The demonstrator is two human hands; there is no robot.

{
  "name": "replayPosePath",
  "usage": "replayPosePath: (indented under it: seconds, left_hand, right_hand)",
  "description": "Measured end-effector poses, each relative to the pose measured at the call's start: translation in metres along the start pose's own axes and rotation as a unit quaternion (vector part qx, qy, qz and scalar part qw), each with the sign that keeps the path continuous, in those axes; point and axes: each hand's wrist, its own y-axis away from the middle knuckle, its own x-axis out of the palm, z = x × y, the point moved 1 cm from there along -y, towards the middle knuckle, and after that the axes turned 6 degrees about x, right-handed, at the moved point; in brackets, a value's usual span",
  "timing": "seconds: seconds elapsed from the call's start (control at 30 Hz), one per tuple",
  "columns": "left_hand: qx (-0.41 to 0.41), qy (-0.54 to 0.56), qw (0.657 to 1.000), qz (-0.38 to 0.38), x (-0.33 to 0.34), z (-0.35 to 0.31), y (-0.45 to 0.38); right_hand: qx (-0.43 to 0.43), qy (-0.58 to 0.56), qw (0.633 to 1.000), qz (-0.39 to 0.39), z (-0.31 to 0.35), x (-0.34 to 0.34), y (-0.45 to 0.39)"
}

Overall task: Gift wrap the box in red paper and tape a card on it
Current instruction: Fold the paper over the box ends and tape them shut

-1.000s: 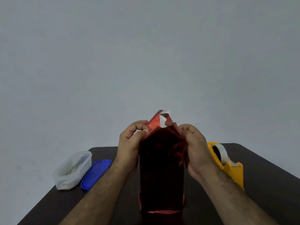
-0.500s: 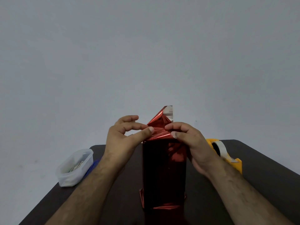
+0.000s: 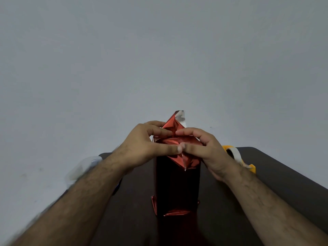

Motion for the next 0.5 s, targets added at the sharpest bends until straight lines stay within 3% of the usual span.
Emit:
replayPosePath:
  seconds: [0.17, 0.4, 0.5]
  left_hand:
    - [0.005, -0.051, 0.999, 0.011, 0.001, 0.003, 0.000]
    - [0.030, -0.046, 0.998, -0.030, 0.006, 0.015, -0.001]
    - [0.046, -0.059, 0.997, -0.014, 0.006, 0.016, 0.001]
  right_hand:
    - [-0.001, -0.040, 0.999, 0.001, -0.008, -0.001, 0.005]
    - [-0.004, -0.005, 1.000, 0.003, -0.005, -0.004, 0.006]
    - [-0.004, 0.010, 1.000, 0.003, -0.005, -0.005, 0.004]
